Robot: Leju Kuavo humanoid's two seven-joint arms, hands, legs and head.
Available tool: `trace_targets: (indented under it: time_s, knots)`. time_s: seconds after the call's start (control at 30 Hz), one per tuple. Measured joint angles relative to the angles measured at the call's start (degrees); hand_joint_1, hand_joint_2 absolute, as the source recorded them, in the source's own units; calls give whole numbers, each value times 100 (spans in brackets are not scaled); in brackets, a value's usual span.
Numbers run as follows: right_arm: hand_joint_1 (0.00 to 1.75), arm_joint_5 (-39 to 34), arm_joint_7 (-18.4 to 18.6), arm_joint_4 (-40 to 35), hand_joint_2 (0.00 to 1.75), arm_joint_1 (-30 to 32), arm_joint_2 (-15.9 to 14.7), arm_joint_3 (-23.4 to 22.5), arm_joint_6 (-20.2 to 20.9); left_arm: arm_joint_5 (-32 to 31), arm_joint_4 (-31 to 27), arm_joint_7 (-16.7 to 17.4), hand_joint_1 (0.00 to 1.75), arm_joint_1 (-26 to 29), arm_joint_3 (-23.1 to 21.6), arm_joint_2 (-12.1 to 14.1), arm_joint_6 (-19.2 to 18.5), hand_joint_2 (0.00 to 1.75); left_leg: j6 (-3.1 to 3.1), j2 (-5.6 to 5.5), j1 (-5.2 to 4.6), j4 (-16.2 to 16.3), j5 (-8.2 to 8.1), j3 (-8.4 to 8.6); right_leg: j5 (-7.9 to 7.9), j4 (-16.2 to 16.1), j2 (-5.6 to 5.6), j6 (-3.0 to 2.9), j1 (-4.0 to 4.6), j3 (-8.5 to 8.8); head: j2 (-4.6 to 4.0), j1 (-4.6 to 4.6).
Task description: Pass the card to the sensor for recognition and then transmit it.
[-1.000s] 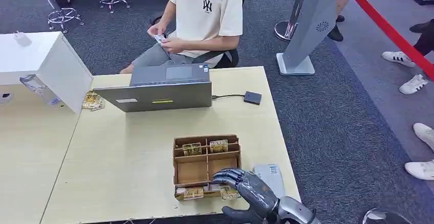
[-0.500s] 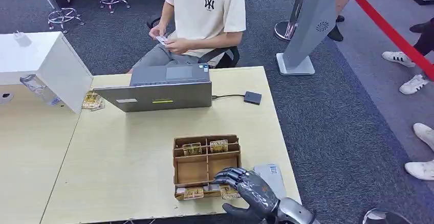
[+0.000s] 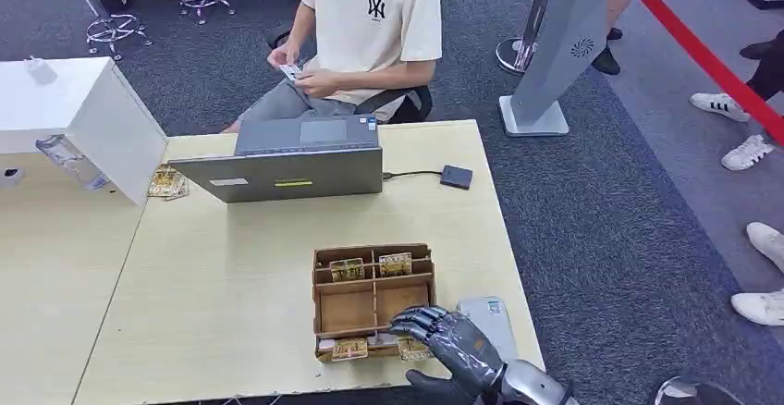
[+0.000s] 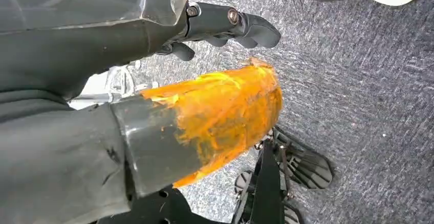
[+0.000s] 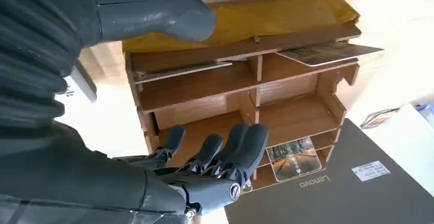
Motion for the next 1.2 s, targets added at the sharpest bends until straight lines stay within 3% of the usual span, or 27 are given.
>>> trace_targets:
  time_s: [0.3,0.7,0.77,0.9,1.03,1.2]
  knots:
    - [65,186,123,31,175,0,-88,13,-137,33,0,0,0,0,-2,15,0,0,0,0,0,0,0,0,0,0,0,0,0,0,0,2]
    - [82,472,273,33,175,-6,-149,17,-398,101,2,-15,0,0,-7,15,0,0,0,0,0,0,0,0,0,0,0,0,0,0,0,0]
    - [73,520,319,33,175,-6,-157,17,-424,114,0,-17,0,0,-7,15,0,0,0,0,0,0,0,0,0,0,0,0,0,0,0,0]
    - [79,553,350,44,175,-6,-166,17,-433,116,2,-35,0,0,-9,15,0,0,0,0,0,0,0,0,0,0,0,0,0,0,0,0]
    - [70,614,372,85,175,-6,-168,17,-455,116,2,-52,0,0,-20,15,5,0,0,0,0,0,0,0,0,0,0,0,0,0,0,0]
    - [79,695,413,140,175,-11,-168,20,-481,127,2,-55,0,0,-42,15,7,0,0,0,0,0,0,0,0,0,0,0,0,0,0,0]
